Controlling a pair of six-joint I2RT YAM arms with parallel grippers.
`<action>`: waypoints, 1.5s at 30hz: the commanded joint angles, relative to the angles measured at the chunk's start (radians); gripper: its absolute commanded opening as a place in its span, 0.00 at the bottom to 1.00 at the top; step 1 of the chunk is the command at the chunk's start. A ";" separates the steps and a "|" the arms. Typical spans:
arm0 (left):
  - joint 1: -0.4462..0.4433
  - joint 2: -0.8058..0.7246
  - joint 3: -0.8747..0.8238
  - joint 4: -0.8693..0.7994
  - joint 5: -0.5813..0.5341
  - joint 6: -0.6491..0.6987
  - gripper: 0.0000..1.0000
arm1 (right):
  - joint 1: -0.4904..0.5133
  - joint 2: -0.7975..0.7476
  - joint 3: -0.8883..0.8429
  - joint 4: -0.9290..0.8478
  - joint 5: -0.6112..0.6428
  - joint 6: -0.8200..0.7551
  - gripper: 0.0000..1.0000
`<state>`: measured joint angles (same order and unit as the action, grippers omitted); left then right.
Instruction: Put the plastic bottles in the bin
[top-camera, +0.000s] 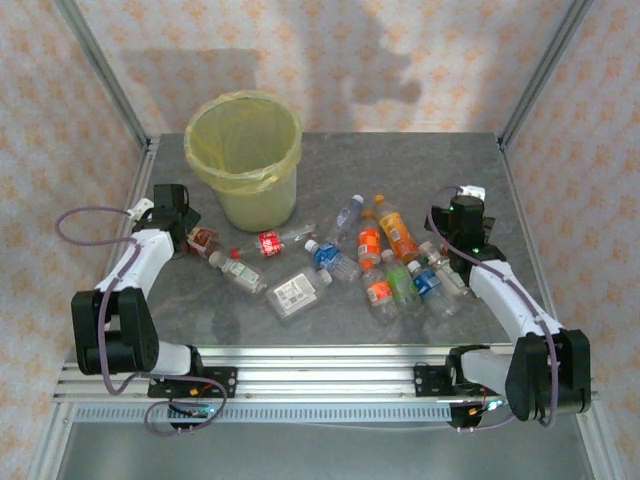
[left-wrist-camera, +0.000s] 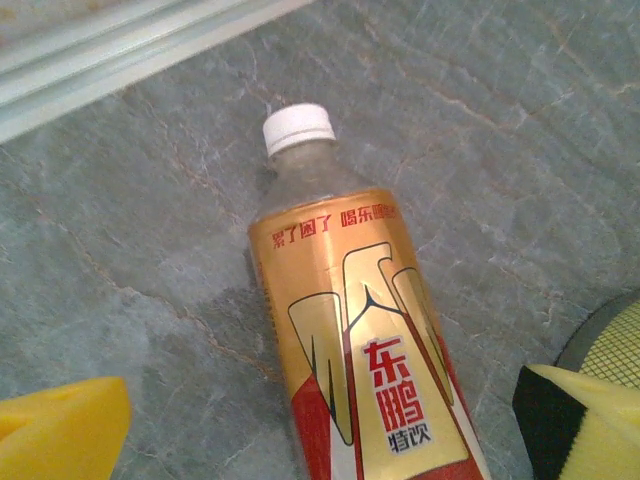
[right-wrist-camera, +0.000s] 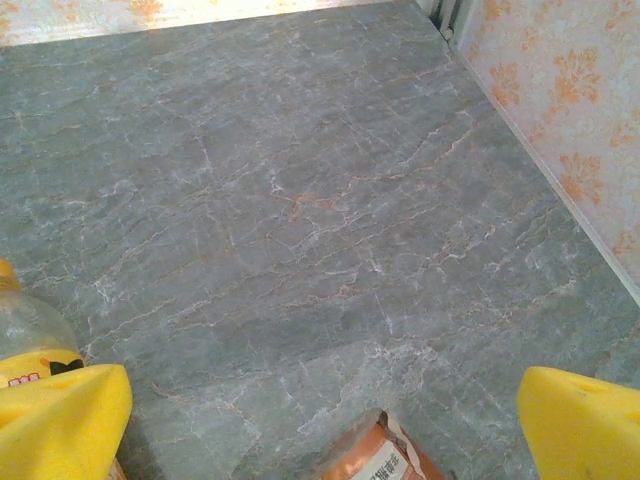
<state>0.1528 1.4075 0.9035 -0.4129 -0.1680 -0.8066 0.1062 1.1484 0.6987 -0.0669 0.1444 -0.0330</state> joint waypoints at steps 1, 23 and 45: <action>0.019 0.041 0.028 0.010 0.052 -0.034 1.00 | 0.007 -0.033 0.044 -0.069 0.033 0.027 0.99; 0.054 0.323 0.083 0.116 0.140 -0.078 1.00 | 0.012 -0.065 0.104 -0.162 0.023 0.080 0.99; 0.065 0.258 0.156 0.031 0.051 -0.010 0.56 | 0.012 -0.090 0.153 -0.213 -0.006 0.152 0.99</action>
<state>0.2104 1.7416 1.0245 -0.3294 -0.0479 -0.8555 0.1108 1.0851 0.8185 -0.2459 0.1379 0.0856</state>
